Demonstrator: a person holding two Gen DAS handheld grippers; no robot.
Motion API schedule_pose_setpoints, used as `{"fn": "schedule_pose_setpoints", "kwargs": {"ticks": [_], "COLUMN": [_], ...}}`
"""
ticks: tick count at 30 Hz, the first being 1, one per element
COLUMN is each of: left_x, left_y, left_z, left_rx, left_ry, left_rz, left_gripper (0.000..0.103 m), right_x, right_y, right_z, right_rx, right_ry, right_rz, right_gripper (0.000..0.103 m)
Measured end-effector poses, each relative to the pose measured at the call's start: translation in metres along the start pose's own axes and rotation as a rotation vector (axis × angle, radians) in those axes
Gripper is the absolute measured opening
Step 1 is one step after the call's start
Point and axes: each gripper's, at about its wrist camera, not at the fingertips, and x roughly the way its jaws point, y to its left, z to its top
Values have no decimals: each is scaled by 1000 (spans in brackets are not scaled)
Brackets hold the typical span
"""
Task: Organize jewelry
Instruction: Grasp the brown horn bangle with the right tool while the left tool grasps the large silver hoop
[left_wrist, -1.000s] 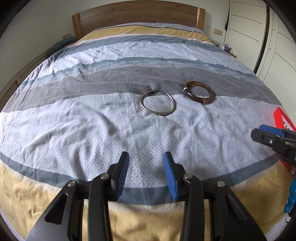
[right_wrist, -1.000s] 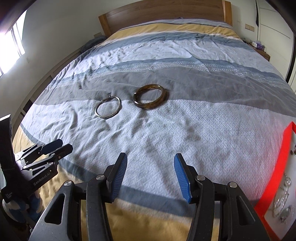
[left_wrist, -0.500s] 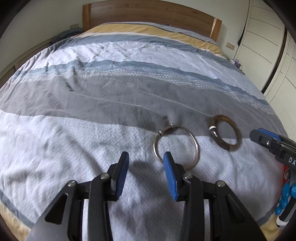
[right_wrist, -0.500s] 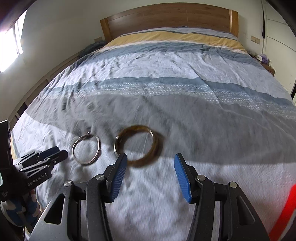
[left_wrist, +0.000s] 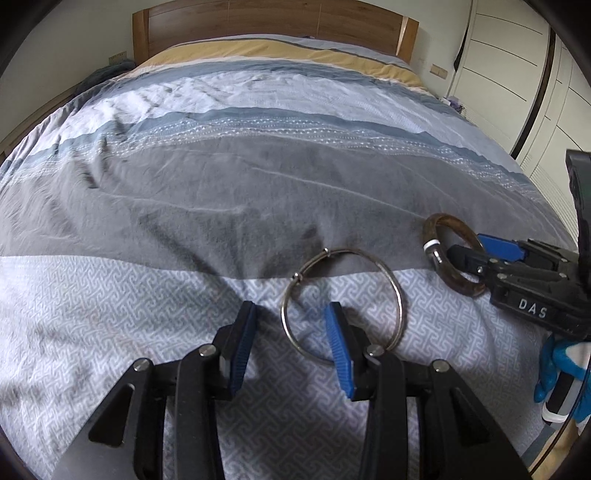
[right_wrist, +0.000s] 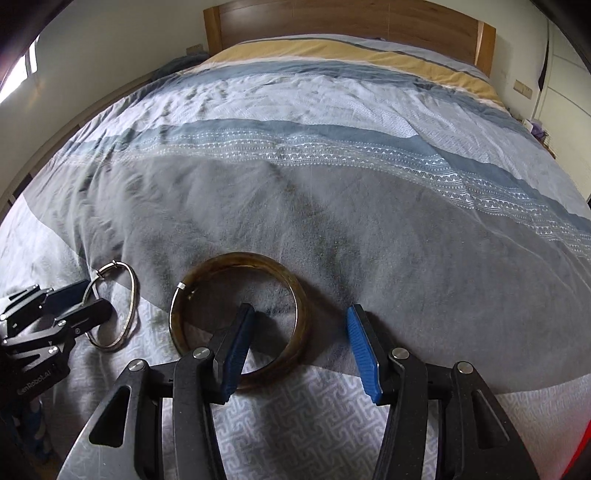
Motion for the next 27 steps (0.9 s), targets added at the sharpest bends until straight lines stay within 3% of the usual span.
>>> {"fn": "schedule_pose_setpoints", "kwargs": {"ticks": [3,5,6,12,27], "left_x": [1,-2,-3,-24,-121], "left_y": [0,2,1,-10,-85], "left_z": [1,0,0,-4,-12], "left_rx": [-2,-11,-10,-18,82], "left_ry": [-7,-14,-18,-38,-110], "left_rz": [-4,-8,-15,-25,-90], "left_gripper": [25,13,8,4,2], "right_x": [3,2,1,-28,-189], "right_y": [3,4,4,1,-38], "right_z": [-3,-3,-4,-14,-69], "right_rx": [-21,-26,-26,19,119], "right_ry": [-14,-30,-38,-106,-213], "right_rz": [-17,-27,-33,-43,-107], "right_gripper": [36,14,11,10,10]}}
